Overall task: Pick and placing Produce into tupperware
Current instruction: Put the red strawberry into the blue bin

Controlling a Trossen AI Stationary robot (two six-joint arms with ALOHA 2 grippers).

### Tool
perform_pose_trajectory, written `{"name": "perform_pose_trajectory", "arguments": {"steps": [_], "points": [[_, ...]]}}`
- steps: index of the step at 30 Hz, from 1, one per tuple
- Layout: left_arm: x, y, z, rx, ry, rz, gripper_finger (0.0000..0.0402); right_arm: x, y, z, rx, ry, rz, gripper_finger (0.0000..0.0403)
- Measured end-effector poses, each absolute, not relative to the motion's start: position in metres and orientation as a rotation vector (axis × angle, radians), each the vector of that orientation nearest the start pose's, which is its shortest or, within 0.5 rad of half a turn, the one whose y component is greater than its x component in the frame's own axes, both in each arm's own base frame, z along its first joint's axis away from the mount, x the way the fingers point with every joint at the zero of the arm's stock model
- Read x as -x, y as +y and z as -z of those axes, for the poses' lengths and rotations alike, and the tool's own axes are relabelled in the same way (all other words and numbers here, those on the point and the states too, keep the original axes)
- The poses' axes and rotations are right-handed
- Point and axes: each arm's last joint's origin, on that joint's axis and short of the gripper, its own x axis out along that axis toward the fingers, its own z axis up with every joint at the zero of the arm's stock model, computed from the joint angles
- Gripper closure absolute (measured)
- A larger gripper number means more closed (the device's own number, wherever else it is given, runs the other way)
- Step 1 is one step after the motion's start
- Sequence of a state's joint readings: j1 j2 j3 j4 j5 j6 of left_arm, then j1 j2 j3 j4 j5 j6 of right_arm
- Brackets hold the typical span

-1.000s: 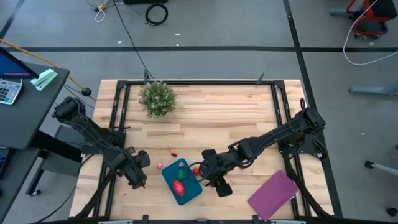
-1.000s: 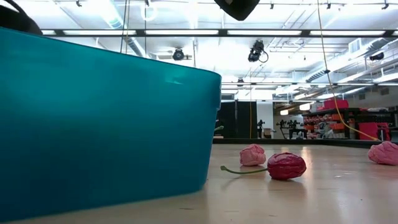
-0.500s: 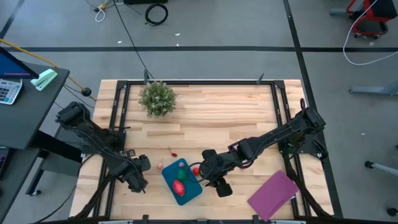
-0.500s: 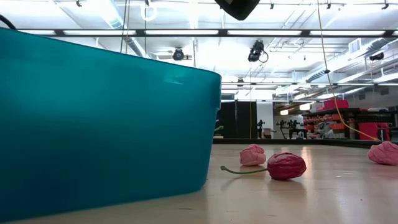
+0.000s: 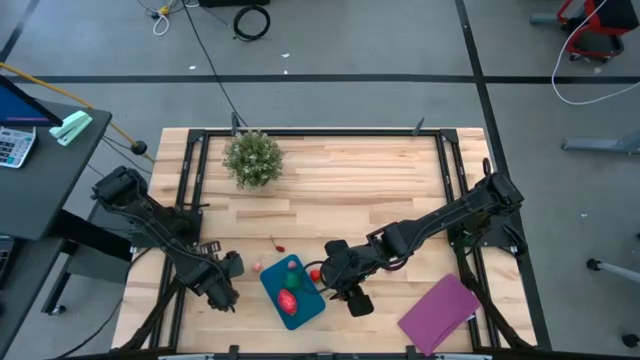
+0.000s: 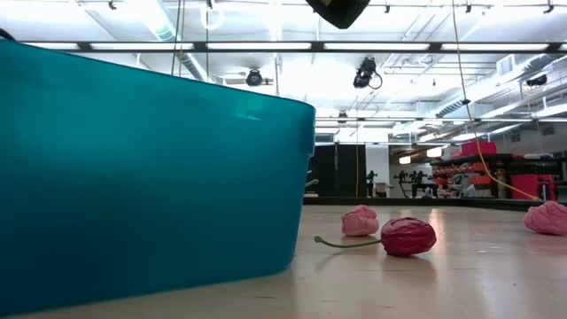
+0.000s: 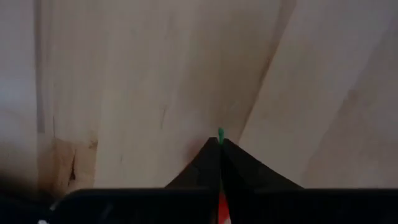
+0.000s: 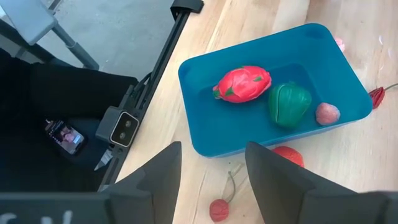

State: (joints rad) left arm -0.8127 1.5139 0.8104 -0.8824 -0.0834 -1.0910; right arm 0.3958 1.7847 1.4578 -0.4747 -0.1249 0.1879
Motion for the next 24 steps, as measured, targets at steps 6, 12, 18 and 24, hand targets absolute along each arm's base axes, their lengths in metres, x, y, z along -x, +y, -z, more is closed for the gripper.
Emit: {"name": "perform_pose_trajectory", "arguments": {"steps": [6,12,18,24], "points": [[-0.169,-0.17,-0.168,0.153,1.368,-0.275,0.0396,-0.363,0.155,-0.27,-0.11,0.854,-0.372,0.0216],[-0.194,-0.188,-0.214,0.105,1.134,-0.206,0.0397,-0.353,0.152,-0.264,-0.311,1.022,-0.274,0.0216],[-0.218,-0.202,-0.269,0.038,0.849,-0.153,0.0398,-0.336,0.155,-0.267,-0.268,1.113,-0.247,0.0216],[-0.246,-0.2,-0.273,0.04,0.702,-0.108,0.0399,-0.329,0.165,-0.271,-0.191,1.057,-0.166,0.0216]]}}
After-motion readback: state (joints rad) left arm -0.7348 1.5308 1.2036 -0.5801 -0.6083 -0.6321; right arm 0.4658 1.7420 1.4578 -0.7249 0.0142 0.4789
